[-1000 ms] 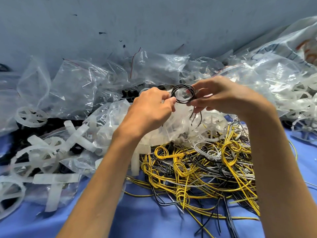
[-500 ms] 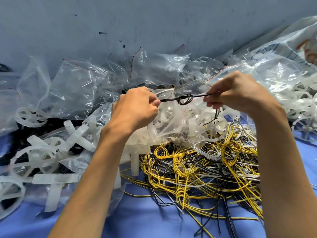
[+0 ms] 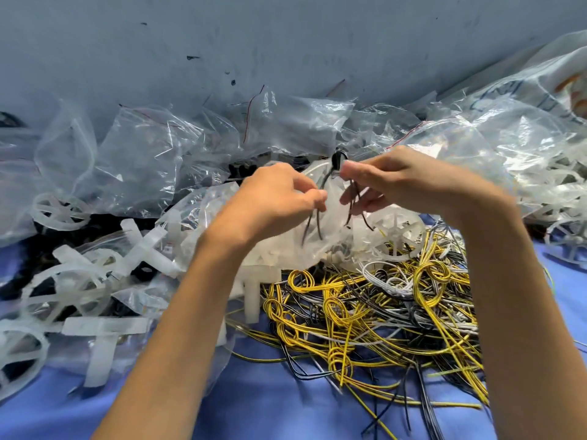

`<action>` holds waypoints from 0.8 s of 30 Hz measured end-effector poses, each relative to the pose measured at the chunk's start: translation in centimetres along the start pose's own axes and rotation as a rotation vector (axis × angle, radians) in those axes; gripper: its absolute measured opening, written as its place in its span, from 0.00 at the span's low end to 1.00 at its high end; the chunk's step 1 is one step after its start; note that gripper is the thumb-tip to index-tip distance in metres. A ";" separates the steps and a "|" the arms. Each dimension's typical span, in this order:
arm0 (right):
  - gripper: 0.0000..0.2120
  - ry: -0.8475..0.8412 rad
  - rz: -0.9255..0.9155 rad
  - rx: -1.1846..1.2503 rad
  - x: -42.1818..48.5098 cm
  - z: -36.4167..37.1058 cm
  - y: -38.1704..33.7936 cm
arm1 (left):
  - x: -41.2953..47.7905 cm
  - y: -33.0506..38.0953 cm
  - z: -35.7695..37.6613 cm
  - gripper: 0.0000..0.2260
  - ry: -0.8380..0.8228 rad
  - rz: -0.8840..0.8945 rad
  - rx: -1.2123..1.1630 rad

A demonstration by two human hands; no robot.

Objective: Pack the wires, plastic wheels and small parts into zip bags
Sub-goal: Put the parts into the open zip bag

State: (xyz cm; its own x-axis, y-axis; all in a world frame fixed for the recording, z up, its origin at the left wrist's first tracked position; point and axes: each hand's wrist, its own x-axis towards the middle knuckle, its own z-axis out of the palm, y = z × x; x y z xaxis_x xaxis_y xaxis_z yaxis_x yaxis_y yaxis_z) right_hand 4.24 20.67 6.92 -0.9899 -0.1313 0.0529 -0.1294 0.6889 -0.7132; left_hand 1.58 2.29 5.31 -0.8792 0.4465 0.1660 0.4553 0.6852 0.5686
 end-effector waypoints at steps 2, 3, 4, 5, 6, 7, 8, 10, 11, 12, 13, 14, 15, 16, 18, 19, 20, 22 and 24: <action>0.28 0.018 -0.058 -0.099 0.2 0.9 -0.8 | 0.2 0.6 1.1 0.08 0.017 0.020 0.068; 0.27 0.032 -0.081 -0.137 0.4 1.2 -0.9 | 0.3 0.8 1.6 0.07 0.031 0.028 0.079; 0.26 0.052 -0.090 -0.160 0.6 1.5 -0.9 | 0.3 0.8 1.9 0.07 0.038 0.035 0.079; 0.24 0.074 -0.089 -0.166 0.8 1.6 -0.9 | 0.3 0.7 1.9 0.09 0.024 0.042 0.066; 0.22 0.088 -0.082 -0.156 0.9 1.7 -0.8 | 0.3 0.6 1.8 0.10 -0.014 0.054 0.045; 0.19 0.097 -0.076 -0.132 1.0 1.7 -0.7 | 0.3 0.5 1.6 0.12 -0.062 0.072 0.030; 0.14 0.100 -0.076 -0.096 1.0 1.6 -0.7 | 0.3 0.4 1.2 0.14 -0.103 0.086 0.023; 0.11 0.096 -0.075 -0.018 1.0 1.3 -0.5 | 0.1 0.2 0.6 0.14 -0.122 0.098 0.005; 0.13 0.094 -0.073 -0.003 1.0 1.1 -0.4 | 0.1 0.0 0.3 0.13 -0.107 0.099 -0.017; 0.15 0.088 -0.076 -0.010 0.9 1.0 -0.3 | 0.0 -0.1 0.1 0.11 -0.091 0.095 -0.053; 0.14 0.074 -0.083 -0.028 0.9 1.1 -0.3 | -0.1 -0.2 -0.1 0.09 -0.082 0.090 -0.093; 0.13 0.045 -0.090 -0.052 0.8 1.2 -0.5 | -0.2 -0.3 -0.3 0.07 -0.086 0.091 -0.118; 0.12 0.017 -0.098 -0.068 0.7 1.4 -0.7 | -0.2 -0.2 -0.4 0.06 -0.099 0.099 -0.118; 0.11 0.007 -0.108 -0.079 0.7 1.7 -0.9 | -0.3 -0.1 -0.5 0.06 -0.118 0.108 -0.101; 0.11 0.045 -0.123 -0.110 0.8 2.1 -1.2 | -0.4 0.2 -0.5 0.05 -0.151 0.117 -0.059; 0.11 0.069 -0.121 -0.123 0.8 2.2 -1.3 | -0.5 0.4 -0.5 0.06 -0.164 0.119 -0.034; 0.10 0.086 -0.110 -0.127 0.8 2.3 -1.3 | -0.4 0.3 -0.5 0.07 -0.175 0.121 -0.012; 0.08 0.104 -0.085 -0.132 0.8 2.4 -1.2 | -0.5 0.2 -0.6 0.10 -0.204 0.123 0.007; 0.05 0.129 -0.059 -0.073 0.7 2.2 -1.0 | -0.4 -0.1 -0.8 0.19 -0.197 0.102 0.000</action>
State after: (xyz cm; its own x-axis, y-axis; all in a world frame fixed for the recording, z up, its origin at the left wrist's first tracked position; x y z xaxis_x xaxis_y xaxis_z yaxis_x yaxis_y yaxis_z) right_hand 3.76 18.35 6.16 -0.9791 -0.0836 0.1854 -0.1864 0.7334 -0.6537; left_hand 1.80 1.58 5.78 -0.7840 0.6176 0.0620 0.5406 0.6304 0.5571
